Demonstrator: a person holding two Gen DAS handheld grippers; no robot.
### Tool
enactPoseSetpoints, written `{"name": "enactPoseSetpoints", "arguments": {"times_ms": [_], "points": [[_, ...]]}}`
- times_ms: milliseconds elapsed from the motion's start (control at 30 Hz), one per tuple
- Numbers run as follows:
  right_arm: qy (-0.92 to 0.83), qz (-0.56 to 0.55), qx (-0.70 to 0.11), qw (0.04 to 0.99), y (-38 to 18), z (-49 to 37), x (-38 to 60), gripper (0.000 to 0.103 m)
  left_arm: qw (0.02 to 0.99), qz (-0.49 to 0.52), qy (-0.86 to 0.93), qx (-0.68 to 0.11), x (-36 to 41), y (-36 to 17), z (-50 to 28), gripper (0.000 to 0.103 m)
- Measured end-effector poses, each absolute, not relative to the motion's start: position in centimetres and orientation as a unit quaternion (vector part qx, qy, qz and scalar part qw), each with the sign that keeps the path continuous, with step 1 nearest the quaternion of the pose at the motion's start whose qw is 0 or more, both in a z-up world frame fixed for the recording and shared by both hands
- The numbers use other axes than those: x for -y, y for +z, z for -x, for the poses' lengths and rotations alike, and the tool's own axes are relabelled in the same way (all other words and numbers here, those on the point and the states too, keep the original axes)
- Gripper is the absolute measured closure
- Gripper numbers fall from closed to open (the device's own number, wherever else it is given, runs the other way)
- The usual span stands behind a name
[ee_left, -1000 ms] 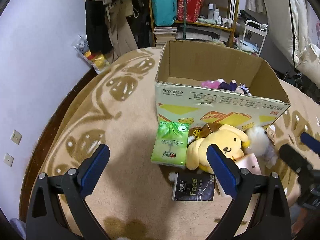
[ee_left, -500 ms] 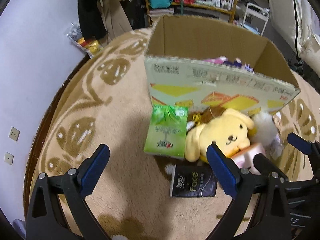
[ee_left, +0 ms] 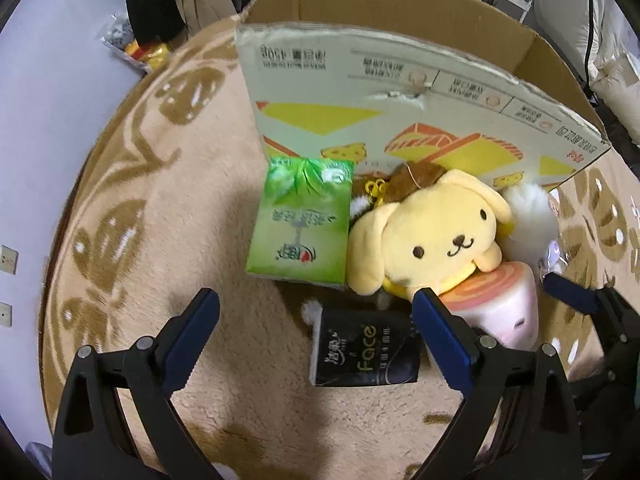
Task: Organize soft objects
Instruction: 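Lower both tools toward the remaining items in front of the box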
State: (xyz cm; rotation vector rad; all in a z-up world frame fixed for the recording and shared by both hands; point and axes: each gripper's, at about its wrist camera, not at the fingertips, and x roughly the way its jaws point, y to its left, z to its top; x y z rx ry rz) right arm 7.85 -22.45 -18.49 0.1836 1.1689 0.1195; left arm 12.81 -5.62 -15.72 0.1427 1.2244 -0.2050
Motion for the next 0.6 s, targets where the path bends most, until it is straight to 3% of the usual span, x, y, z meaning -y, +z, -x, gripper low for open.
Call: {"name": "enactPoseSetpoints", "arguments": {"times_ms": [33,133,333,500,600], "points": [[0.065,-0.086,-0.555,0.825,-18.6,-7.8,22.2,0.000,0.807,-0.063,-0.097,-0.579,5.5,-15.9,-12.9,0.007],[0.090,-0.084,-0.562,0.818,-18.8,-7.8,21.4,0.015,0.801,-0.058,-0.103,-0.587,5.3,-16.3,-13.0,0.007],[0.075,-0.069,-0.571,0.815,-19.1,-7.9,20.8,0.018,0.785,-0.046,-0.111,-0.608,5.1,-17.3,-13.1,0.007],[0.083,-0.083,-0.572,0.812,-18.8,-7.9,21.3,0.045,0.778,-0.053,-0.114,-0.615,5.4,-17.8,-13.1,0.007],[0.082,-0.070,-0.572,0.813,-18.7,-7.6,21.1,0.045,0.775,-0.058,-0.114,-0.619,5.7,-18.0,-13.0,0.007]]}}
